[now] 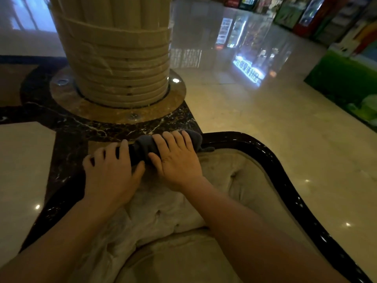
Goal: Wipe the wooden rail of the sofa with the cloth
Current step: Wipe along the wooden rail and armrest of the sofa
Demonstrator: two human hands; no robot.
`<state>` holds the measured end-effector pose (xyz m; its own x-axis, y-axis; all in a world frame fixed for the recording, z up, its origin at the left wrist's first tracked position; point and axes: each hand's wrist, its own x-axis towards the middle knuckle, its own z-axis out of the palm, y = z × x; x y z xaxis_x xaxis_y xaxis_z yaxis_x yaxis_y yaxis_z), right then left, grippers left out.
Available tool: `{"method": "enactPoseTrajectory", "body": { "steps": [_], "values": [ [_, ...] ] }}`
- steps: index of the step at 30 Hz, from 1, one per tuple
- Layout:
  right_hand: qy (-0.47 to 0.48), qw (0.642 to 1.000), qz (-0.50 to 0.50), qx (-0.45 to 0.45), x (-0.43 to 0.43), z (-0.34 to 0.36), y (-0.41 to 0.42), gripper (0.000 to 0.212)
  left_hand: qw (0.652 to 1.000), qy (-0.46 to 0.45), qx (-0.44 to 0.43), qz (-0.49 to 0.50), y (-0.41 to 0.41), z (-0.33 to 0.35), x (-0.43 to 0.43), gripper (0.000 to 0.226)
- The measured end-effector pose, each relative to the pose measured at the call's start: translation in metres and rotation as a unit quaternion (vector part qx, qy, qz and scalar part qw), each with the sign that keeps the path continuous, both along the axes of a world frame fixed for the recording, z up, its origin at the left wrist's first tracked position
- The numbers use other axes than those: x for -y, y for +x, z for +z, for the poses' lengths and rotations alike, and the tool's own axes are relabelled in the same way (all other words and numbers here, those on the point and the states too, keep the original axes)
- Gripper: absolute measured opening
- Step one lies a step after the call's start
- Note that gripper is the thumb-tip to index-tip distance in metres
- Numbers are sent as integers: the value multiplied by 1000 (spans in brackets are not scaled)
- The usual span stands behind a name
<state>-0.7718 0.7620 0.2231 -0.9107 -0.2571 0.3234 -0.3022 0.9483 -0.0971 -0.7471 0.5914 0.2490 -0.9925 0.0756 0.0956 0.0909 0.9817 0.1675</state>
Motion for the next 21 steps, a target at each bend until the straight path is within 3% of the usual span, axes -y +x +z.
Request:
{"method": "enactPoseTrajectory", "body": {
  "steps": [8,12,21],
  "values": [
    [-3,1000,-13,21,-90,11,-11,55,997,-25,-21,-77,-22,10,-80,61],
    [-15,999,-27,19,-123,3,-6,57,994,-31,11,-107,-28,14,-137,57],
    [-61,990,-125,-8,-213,-15,1,58,981,-77,0,-175,-47,13,-238,62]
  ]
}}
